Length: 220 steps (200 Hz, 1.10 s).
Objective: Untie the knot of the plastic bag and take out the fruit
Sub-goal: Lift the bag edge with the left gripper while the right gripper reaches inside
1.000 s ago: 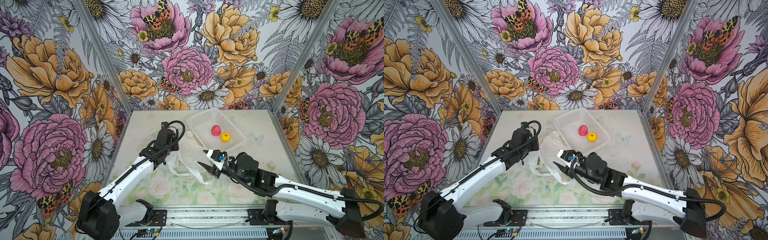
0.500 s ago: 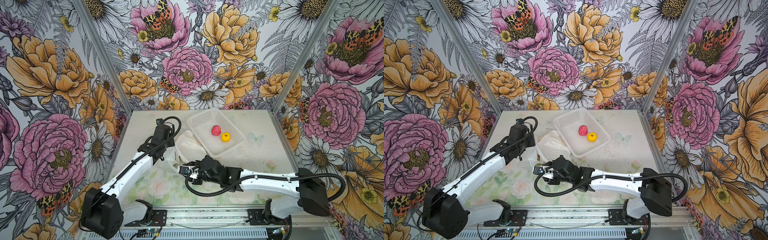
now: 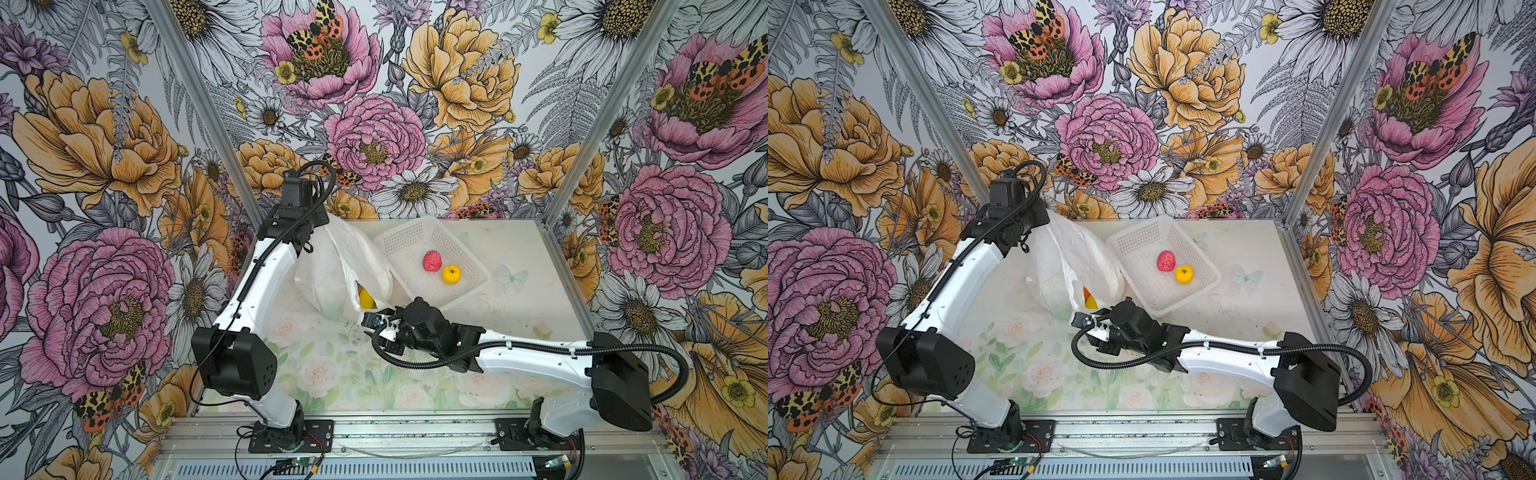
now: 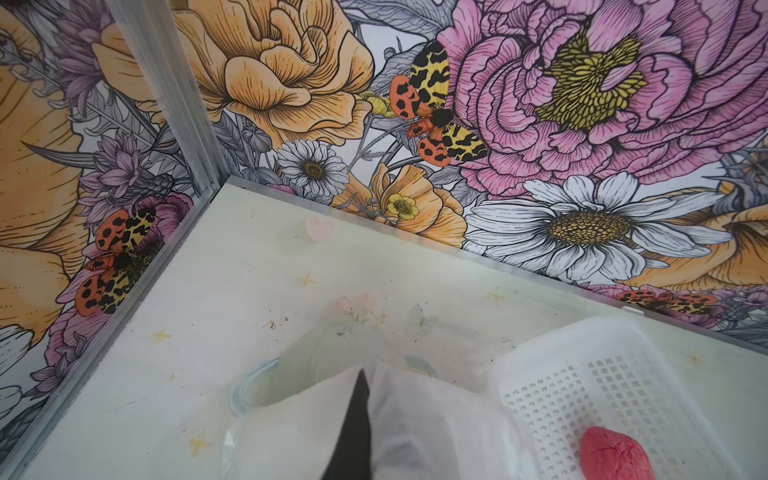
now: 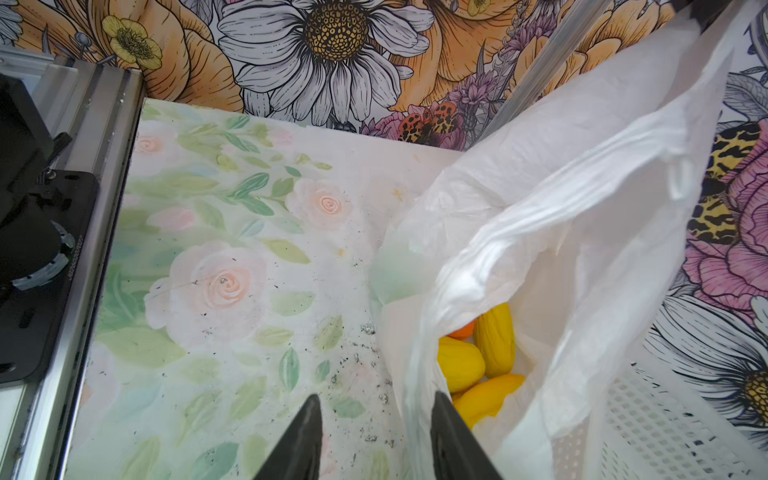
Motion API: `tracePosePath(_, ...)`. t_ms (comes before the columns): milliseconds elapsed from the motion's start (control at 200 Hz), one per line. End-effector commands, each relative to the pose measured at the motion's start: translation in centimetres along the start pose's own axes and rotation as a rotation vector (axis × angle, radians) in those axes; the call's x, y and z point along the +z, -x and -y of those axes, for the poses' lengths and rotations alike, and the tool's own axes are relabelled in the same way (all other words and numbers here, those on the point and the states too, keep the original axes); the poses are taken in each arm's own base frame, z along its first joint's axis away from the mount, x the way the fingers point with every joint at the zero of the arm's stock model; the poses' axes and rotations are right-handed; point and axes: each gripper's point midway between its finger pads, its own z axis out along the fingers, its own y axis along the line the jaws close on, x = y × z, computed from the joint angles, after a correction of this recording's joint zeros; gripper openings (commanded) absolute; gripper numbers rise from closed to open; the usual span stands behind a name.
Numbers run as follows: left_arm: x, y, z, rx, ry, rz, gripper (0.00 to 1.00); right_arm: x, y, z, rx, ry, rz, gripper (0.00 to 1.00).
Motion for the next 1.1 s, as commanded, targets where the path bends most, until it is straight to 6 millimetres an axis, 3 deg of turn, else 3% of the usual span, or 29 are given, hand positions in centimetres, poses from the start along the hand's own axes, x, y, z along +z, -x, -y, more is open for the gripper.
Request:
tracePosePath(0,-1.5,1.3,1.0,0.031,-0.060,-0.002,0.00,0.8,1.0,1.1,0.036,-0.023,0.016,0.44)
tracePosePath(85,-3.0,1.3,2.1,0.035,-0.100,0.008,0.00,1.1,1.1,1.0,0.045,-0.019,0.012,0.44)
tracePosePath(160,-4.5,-0.3,3.4,0.060,-0.119,-0.002,0.00,1.4,1.0,0.8,0.048,-0.002,0.008,0.43)
tracePosePath(210,-5.5,-2.2,4.1,0.087,-0.134,-0.026,0.00,1.4,1.3,0.6,0.053,0.012,0.013,0.43)
tracePosePath(345,-7.2,-8.5,3.7,0.123,-0.129,-0.111,0.00,0.8,2.1,-0.9,0.054,0.083,0.046,0.43)
tracePosePath(485,-8.0,-15.3,2.4,0.107,-0.171,-0.249,0.00,0.1,3.5,-4.2,0.001,0.169,0.112,0.47)
tracePosePath(585,-8.4,-18.2,1.5,0.094,-0.173,-0.318,0.00,0.9,4.2,-6.5,-0.032,0.215,0.137,0.47)
tracePosePath(701,-8.8,-19.3,1.0,0.095,-0.168,-0.354,0.00,3.2,4.3,-7.1,-0.005,0.233,0.111,0.45)
tracePosePath(981,-8.4,-20.4,-1.6,0.092,-0.063,-0.353,0.00,11.3,2.1,-4.3,0.127,0.031,-0.031,0.37)
tracePosePath(1096,-9.2,-19.7,-2.0,0.061,-0.071,-0.328,0.00,12.9,0.6,-2.4,0.193,-0.084,-0.040,0.34)
